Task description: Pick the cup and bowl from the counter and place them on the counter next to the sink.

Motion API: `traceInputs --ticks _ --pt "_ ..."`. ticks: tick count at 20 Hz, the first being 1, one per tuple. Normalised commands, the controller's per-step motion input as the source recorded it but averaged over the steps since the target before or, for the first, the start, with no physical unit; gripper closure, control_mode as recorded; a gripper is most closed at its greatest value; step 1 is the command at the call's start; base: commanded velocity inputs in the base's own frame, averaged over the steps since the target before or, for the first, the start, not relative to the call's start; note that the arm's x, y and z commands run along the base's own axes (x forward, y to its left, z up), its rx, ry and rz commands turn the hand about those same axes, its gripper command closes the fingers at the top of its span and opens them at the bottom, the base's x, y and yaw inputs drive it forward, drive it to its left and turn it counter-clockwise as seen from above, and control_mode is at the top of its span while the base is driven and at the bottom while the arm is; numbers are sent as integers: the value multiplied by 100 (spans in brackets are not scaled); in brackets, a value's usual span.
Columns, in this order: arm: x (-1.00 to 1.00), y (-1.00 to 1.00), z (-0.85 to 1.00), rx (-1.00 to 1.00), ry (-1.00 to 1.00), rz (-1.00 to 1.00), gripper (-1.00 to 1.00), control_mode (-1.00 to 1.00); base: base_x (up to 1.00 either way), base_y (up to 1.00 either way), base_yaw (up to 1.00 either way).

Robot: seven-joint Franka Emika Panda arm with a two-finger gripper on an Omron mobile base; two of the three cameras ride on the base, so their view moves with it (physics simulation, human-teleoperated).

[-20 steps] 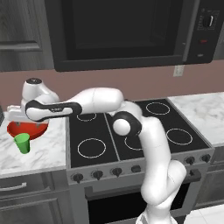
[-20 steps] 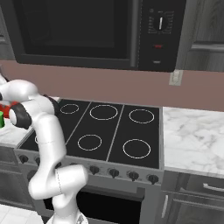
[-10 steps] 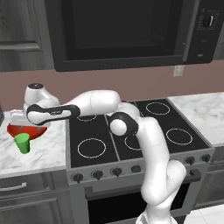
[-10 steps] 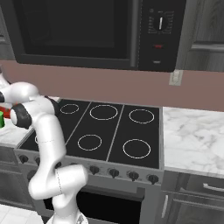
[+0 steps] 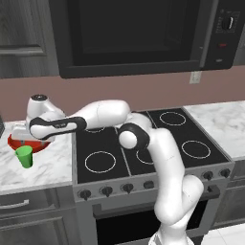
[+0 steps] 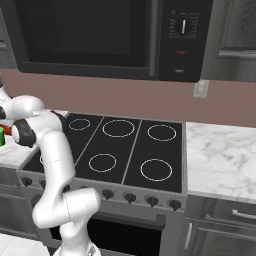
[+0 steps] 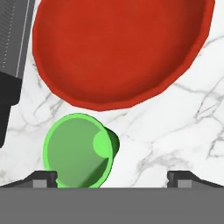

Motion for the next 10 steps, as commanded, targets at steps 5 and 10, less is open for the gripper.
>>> traceInputs --ticks 5,10 --pt "1 5 -13 0 0 0 -100 -100 0 0 0" --pt "11 4 -11 0 0 0 -100 -100 0 0 0"
